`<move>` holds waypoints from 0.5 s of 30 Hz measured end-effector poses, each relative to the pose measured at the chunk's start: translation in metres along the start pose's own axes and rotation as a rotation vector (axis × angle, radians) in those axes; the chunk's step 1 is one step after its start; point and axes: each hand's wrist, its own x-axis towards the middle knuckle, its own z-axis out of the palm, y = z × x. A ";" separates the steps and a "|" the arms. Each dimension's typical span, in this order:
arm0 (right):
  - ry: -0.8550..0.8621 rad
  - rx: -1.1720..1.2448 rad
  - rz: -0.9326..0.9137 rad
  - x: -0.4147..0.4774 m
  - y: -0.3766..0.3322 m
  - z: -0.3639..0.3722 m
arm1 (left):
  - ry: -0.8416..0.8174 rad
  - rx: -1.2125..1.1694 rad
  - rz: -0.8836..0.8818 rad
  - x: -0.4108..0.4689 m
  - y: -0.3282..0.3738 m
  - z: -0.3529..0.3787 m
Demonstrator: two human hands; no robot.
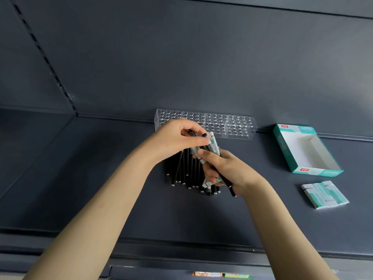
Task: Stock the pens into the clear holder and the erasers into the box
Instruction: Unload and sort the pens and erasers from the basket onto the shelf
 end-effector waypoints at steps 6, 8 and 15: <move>0.004 -0.031 -0.092 0.004 0.003 -0.001 | -0.037 -0.023 0.004 0.003 -0.001 0.001; 0.002 -0.014 -0.106 0.004 0.004 -0.001 | -0.062 -0.056 0.000 0.003 -0.002 0.000; -0.033 0.128 -0.053 0.005 0.005 -0.004 | -0.107 -0.058 -0.011 0.009 -0.002 -0.003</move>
